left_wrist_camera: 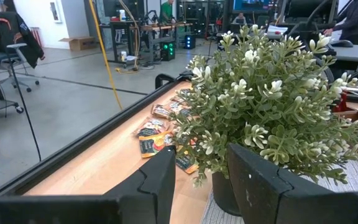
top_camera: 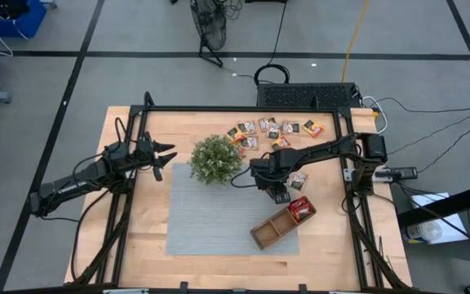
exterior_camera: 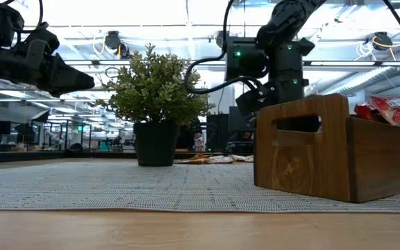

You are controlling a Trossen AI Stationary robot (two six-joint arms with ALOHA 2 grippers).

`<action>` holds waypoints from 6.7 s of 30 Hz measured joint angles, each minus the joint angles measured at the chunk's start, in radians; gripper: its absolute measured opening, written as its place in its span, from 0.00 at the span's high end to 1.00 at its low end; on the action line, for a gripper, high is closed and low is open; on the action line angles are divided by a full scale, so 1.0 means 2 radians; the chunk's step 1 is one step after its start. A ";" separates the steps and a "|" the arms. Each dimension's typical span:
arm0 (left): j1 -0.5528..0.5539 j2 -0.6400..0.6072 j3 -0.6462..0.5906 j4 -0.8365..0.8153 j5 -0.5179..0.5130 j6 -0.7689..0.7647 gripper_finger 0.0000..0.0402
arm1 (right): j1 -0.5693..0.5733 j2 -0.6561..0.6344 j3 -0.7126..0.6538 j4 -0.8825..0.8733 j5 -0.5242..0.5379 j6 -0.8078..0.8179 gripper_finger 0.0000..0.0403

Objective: Pick & Place Tea
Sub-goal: Put the strawberry tea sachet into the brown organizer

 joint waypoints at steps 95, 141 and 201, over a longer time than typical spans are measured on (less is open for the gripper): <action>0.000 0.000 0.000 0.000 0.000 0.000 0.63 | 0.010 -0.065 -0.043 0.061 0.148 0.015 0.43; 0.000 0.000 0.000 0.000 0.000 0.000 0.63 | -0.063 -0.025 -0.050 0.066 0.037 0.008 0.55; 0.000 0.000 0.000 0.000 0.000 0.000 0.63 | -0.101 -0.085 -0.128 0.107 0.032 0.054 0.29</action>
